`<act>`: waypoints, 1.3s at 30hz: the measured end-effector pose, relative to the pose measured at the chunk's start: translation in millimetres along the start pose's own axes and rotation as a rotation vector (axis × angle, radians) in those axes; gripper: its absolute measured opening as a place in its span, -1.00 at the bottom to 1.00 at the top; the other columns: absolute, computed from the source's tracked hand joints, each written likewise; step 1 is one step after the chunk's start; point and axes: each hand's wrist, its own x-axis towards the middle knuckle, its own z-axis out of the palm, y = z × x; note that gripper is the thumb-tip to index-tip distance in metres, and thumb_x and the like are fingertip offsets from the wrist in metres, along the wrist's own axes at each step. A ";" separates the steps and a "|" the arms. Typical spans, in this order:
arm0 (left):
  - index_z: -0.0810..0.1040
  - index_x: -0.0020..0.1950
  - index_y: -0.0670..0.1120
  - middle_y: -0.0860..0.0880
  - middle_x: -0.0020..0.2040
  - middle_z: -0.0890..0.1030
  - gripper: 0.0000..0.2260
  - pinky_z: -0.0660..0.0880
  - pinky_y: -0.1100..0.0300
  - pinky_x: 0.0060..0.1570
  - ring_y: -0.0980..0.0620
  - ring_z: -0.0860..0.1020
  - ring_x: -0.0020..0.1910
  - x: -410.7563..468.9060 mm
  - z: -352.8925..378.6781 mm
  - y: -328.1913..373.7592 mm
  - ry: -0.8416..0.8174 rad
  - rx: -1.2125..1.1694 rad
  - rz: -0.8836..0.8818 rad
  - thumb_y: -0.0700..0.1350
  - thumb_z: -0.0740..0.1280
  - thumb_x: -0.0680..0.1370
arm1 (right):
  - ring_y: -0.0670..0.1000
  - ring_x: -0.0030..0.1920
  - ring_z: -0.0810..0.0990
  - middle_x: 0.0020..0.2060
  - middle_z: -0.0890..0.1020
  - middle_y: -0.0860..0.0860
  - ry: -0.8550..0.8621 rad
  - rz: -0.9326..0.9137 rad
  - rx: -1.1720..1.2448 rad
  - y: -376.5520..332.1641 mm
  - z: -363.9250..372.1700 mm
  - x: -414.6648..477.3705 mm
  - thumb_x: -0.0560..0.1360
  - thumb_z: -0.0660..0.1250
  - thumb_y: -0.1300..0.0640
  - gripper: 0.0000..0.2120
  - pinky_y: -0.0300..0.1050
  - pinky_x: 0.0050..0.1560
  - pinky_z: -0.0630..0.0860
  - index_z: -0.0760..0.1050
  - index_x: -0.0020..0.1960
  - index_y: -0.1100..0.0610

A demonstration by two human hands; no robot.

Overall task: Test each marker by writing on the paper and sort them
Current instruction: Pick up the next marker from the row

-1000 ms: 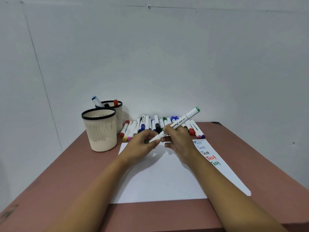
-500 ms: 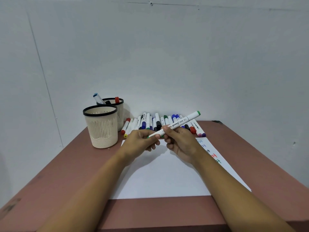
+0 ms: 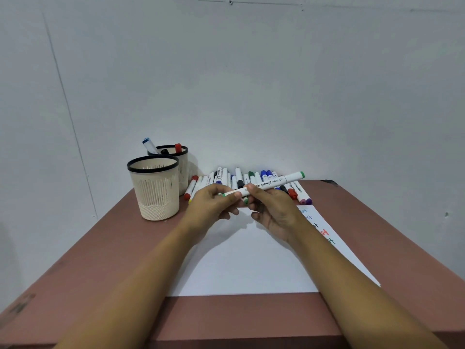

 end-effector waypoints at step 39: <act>0.41 0.09 -0.20 -0.19 -0.11 0.53 -0.88 0.33 0.20 -0.40 -0.07 0.47 -0.30 121.4 -113.5 66.8 0.606 0.940 0.181 -0.23 0.21 0.57 | 0.00 0.20 0.41 0.18 0.50 -0.05 0.181 -0.288 -1.484 37.3 -3.4 3.0 0.62 0.09 0.03 -0.71 -0.08 0.15 0.35 0.50 0.24 0.00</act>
